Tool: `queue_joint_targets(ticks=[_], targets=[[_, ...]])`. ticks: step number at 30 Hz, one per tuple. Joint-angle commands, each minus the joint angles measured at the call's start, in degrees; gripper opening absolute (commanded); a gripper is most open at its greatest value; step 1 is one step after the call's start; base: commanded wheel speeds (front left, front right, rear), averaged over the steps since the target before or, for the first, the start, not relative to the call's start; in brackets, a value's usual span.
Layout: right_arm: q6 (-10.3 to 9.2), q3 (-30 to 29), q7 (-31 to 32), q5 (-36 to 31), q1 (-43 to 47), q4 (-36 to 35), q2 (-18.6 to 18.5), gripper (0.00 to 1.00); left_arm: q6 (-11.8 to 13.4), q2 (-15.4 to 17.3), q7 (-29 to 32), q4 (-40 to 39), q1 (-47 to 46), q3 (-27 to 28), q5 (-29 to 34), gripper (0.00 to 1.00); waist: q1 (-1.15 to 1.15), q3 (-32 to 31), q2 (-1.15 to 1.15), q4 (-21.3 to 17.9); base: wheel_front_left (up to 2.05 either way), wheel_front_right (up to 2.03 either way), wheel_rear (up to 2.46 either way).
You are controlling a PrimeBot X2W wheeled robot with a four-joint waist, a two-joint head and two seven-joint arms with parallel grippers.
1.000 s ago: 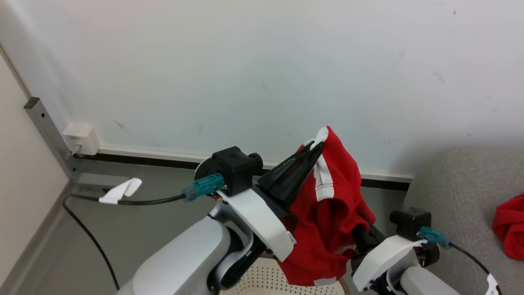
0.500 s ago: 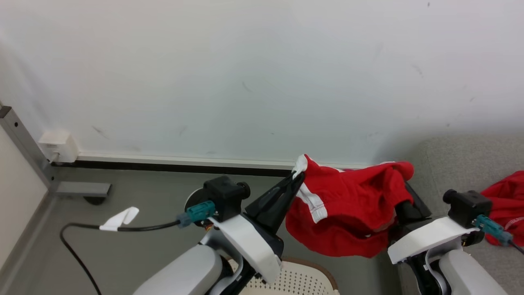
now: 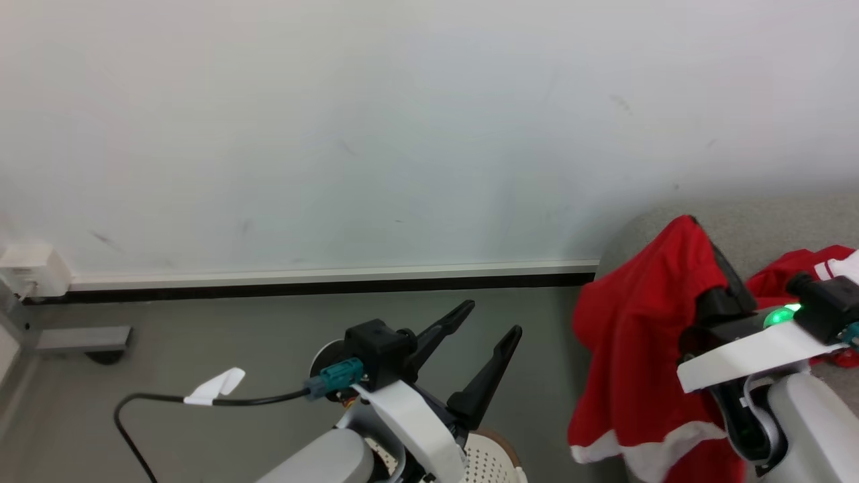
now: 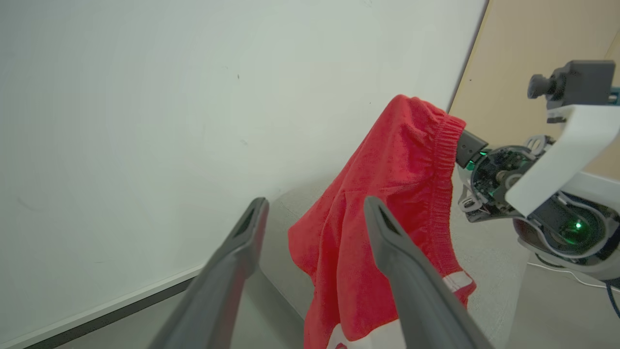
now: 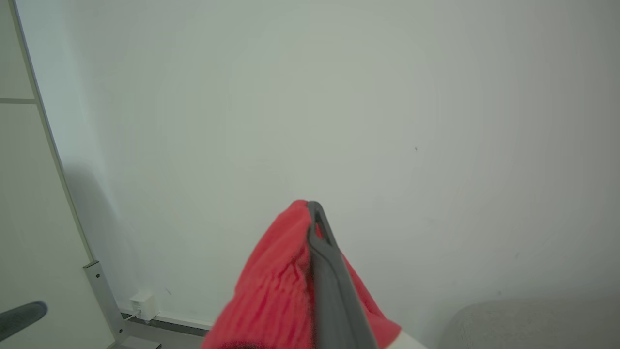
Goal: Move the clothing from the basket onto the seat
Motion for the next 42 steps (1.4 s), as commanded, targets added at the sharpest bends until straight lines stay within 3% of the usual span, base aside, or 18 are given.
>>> queue_joint_targets(ticks=[1, 13, 30, 42], targets=[[0.03, -0.7, 0.0, -0.5, -0.8, -0.9, -1.2, 0.00, -0.2, -0.1, -0.3, 0.2, 0.7, -0.1, 0.4, 1.00, 0.00, 0.2, 0.00, -1.2, 0.00, 0.00, 0.00], [0.03, -6.2, 0.0, -2.5, -1.2, -8.3, -8.3, 0.00, -0.3, -0.6, -1.5, 1.3, -0.1, -0.2, 0.6, 1.00, 0.00, 1.7, 0.00, -9.6, 0.00, 0.00, 0.00], [0.03, -17.3, 1.1, -5.9, 4.4, -17.2, -8.2, 0.00, -0.3, 0.3, -2.6, 2.0, -2.1, 0.0, 1.8, 1.00, 0.00, 5.6, 0.00, -21.5, 0.00, 0.00, 0.00], [0.03, -20.0, 2.4, -4.8, 4.3, -19.9, -7.5, 0.00, -0.9, 0.0, -2.4, 2.9, -3.6, -0.6, 2.3, 1.00, 0.00, 7.8, 0.00, -22.9, 0.00, 0.00, 0.00]])
